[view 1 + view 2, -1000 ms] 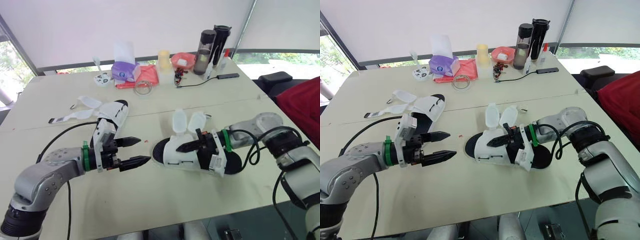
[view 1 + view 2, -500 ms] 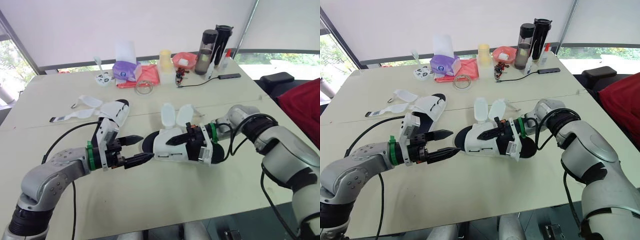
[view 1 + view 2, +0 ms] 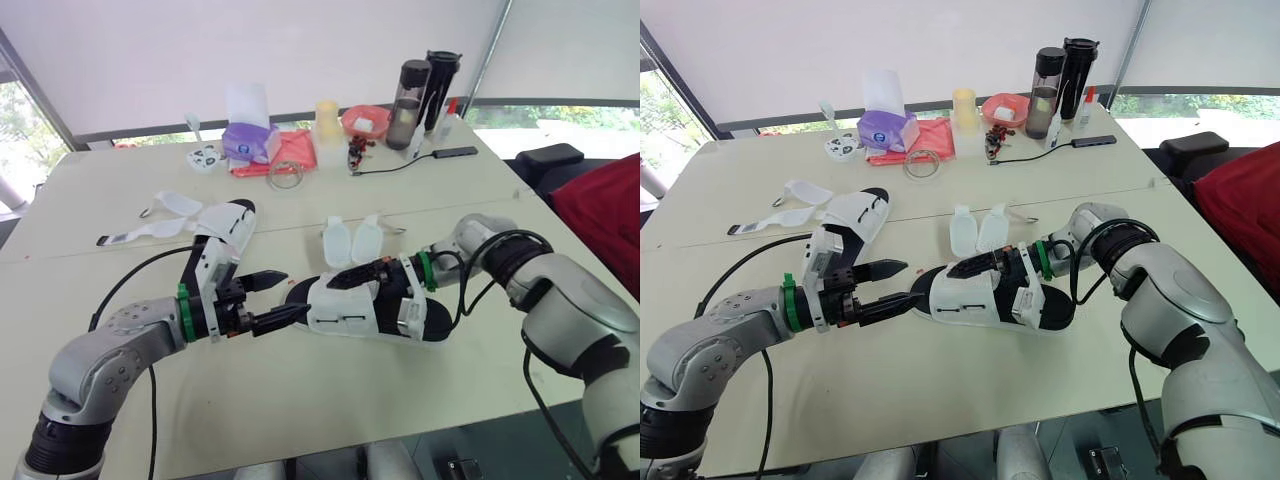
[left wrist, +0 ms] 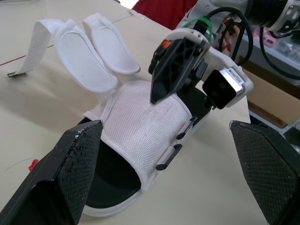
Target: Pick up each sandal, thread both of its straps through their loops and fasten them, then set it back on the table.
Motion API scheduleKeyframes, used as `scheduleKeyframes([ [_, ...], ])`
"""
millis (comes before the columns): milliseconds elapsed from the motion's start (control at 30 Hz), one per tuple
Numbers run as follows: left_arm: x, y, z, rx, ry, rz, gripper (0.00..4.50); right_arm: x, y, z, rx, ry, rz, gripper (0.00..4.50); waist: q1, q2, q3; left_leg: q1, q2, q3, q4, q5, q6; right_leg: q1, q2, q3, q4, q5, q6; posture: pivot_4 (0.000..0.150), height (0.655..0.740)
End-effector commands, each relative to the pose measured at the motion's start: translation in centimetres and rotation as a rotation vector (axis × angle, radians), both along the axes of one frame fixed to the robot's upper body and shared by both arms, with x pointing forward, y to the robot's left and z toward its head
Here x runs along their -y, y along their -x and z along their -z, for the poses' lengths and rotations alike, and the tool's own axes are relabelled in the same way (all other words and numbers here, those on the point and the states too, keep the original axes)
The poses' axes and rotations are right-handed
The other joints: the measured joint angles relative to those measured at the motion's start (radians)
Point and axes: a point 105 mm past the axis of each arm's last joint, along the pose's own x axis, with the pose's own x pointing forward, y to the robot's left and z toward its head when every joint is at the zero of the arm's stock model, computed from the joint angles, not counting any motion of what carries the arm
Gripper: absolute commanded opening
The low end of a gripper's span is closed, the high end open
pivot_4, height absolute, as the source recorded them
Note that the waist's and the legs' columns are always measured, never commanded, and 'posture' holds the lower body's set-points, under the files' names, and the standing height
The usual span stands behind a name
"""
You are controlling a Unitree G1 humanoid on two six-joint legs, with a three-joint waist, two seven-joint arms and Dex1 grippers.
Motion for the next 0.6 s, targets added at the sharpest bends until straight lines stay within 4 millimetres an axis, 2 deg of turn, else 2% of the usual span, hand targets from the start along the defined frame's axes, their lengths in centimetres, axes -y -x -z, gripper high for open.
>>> scheduleKeyframes([
  [33, 0.2, 0.1, -0.6, 0.029, 0.007, 0.027, 4.5, 1.4, -0.3, -2.0, 0.031, -0.048, 0.06, 4.45, 0.003, 0.0, 0.0, 0.0, 0.0, 0.0, 0.0, 0.0, 0.0, 0.0, 0.0, 0.0, 0.0, 0.0, 0.0, 0.15, 0.74],
  [200, 0.3, -0.1, -0.1, 0.025, -0.017, 0.075, 4.5, 4.3, 1.0, -2.4, 0.019, -0.052, 0.13, 4.45, 0.004, 0.0, 0.0, 0.0, -0.001, -0.001, 0.001, 0.0, 0.001, 0.002, 0.0, 0.0, -0.001, 0.0, 0.0, 0.15, 0.74],
  [300, 0.2, -0.9, 0.5, 0.04, -0.047, 0.092, 4.5, 6.6, 1.1, -2.3, -0.032, -0.101, 0.28, 4.45, 0.0, 0.0, 0.0, 0.0, 0.0, -0.001, 0.001, 0.0, 0.001, 0.003, 0.0, 0.0, -0.001, 0.0, 0.0, 0.15, 0.74],
  [367, 0.0, -1.2, 0.7, 0.046, -0.053, 0.095, 4.5, 7.5, 1.1, -2.5, -0.054, -0.137, 0.361, 4.45, -0.002, 0.0, 0.0, 0.001, 0.0, 0.0, 0.001, -0.001, 0.002, 0.004, 0.0, 0.0, -0.001, 0.0, 0.0, 0.15, 0.74],
  [467, -0.2, -1.3, 0.6, 0.048, -0.052, 0.101, 4.5, 9.7, 1.6, -3.2, -0.135, -0.286, 0.548, 4.45, -0.001, 0.0, 0.0, 0.001, 0.001, 0.0, 0.002, -0.002, 0.004, 0.004, 0.0, 0.001, -0.002, 0.0, 0.0, 0.15, 0.74],
  [567, -0.2, -1.4, 0.6, 0.05, -0.052, 0.104, 4.5, 10.2, 1.9, -3.5, -0.19, -0.332, 0.636, 4.45, -0.004, 0.0, 0.0, 0.001, 0.003, 0.001, 0.003, -0.003, 0.006, 0.004, -0.001, 0.001, -0.002, 0.0, 0.0, 0.15, 0.74],
  [600, -0.3, -1.4, 0.8, 0.051, -0.056, 0.102, 4.5, 10.6, 2.1, -3.9, -0.268, -0.447, 0.706, 4.45, -0.003, 0.0, 0.0, 0.001, 0.003, 0.001, 0.003, -0.003, 0.006, 0.004, -0.001, 0.002, -0.002, 0.0, 0.0, 0.15, 0.74],
])
